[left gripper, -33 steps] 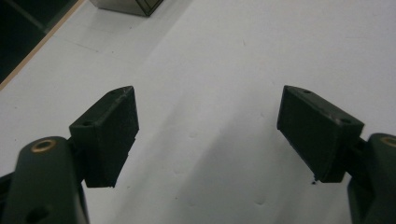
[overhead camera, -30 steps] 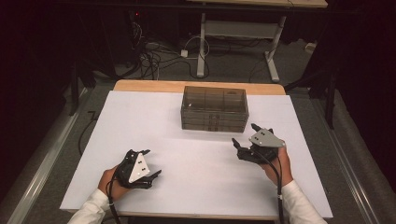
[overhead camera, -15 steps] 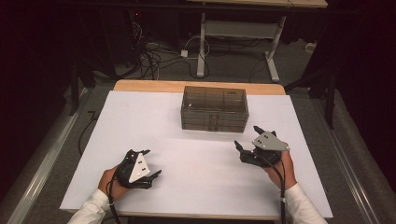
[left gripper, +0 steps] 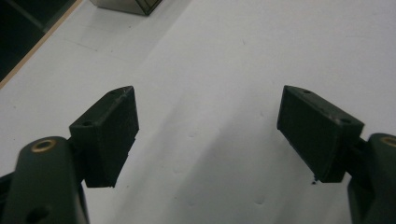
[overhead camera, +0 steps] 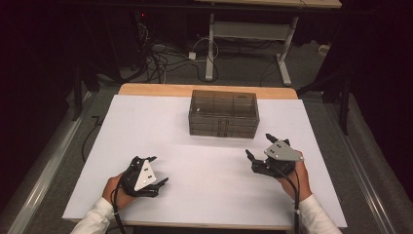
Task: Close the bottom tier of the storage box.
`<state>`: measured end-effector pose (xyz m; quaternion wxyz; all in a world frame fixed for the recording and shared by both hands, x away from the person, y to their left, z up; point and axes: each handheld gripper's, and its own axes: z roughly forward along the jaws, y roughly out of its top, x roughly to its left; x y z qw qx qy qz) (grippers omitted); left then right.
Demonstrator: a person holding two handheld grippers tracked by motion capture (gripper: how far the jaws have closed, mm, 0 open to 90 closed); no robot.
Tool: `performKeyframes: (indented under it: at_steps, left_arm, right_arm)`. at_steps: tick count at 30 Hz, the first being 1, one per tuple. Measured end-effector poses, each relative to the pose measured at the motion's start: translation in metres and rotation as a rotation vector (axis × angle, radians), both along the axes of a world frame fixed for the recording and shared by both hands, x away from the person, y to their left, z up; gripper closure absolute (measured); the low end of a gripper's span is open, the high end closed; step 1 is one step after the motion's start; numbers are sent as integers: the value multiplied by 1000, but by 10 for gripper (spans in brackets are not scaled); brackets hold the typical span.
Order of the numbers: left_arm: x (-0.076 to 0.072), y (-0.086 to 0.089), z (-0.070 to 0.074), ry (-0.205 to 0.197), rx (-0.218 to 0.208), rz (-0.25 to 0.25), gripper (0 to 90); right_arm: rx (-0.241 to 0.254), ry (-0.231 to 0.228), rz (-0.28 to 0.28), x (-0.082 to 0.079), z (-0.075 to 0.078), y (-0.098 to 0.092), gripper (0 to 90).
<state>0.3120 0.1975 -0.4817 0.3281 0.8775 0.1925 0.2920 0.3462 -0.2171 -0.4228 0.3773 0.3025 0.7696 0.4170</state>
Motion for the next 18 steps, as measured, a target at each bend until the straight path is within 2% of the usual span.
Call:
performKeyframes:
  at_steps: [18]
  left_arm:
    - [0, 0, 0, -1, 0, 1, 198]
  right_arm:
    - [-23, 1, 6, -9, -4, -5, 187]
